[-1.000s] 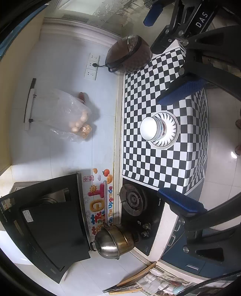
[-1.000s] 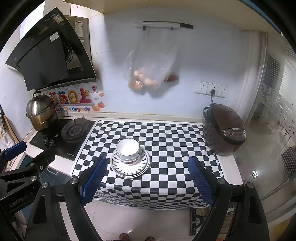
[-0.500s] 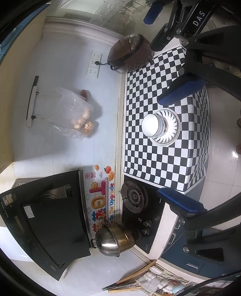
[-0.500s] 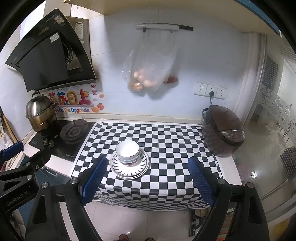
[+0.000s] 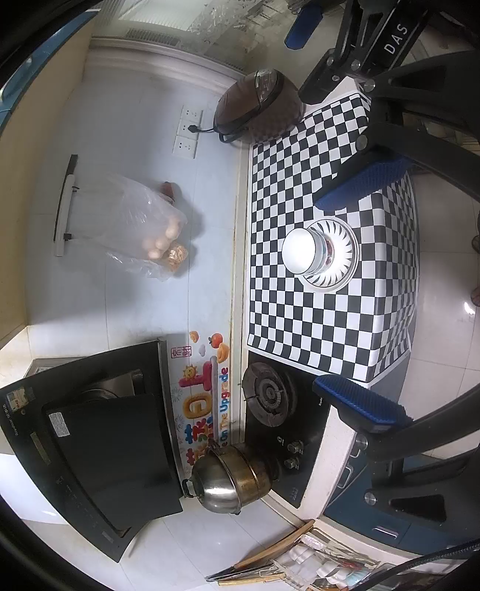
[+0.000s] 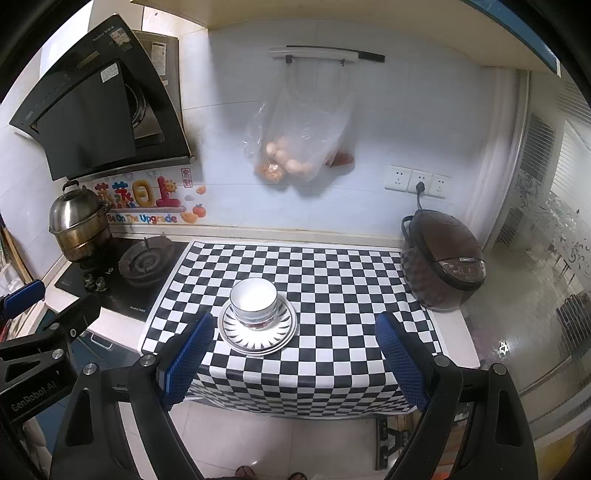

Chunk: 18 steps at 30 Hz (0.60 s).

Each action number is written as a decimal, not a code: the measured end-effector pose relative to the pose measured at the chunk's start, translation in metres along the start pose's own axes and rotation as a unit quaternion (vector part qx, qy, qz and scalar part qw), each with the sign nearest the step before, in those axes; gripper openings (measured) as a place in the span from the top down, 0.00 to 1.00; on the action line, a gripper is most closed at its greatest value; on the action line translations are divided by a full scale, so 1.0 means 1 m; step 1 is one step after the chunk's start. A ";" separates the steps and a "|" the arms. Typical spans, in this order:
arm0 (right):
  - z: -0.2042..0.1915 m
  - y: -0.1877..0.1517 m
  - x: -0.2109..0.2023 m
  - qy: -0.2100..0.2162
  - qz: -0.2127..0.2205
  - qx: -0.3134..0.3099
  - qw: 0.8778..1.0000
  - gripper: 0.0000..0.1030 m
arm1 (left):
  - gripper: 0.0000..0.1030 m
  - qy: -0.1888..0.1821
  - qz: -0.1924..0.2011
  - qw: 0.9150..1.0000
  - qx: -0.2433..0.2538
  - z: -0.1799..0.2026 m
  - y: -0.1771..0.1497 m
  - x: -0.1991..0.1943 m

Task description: Organize plates and bowls

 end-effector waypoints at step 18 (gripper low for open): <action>0.003 -0.008 0.002 -0.005 -0.004 0.004 1.000 0.12 | 0.12 0.002 -0.014 1.000 -0.002 0.011 -0.010 -0.002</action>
Point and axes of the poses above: each gripper's, at about its wrist camera, not at the fingertips, and x roughly the way its jaws point, z to its right, y to its top, the point moved 3 cm from there along x, roughly the way its jaws point, and after that the axes turned 1 degree about -z, right-handed, at the moved point
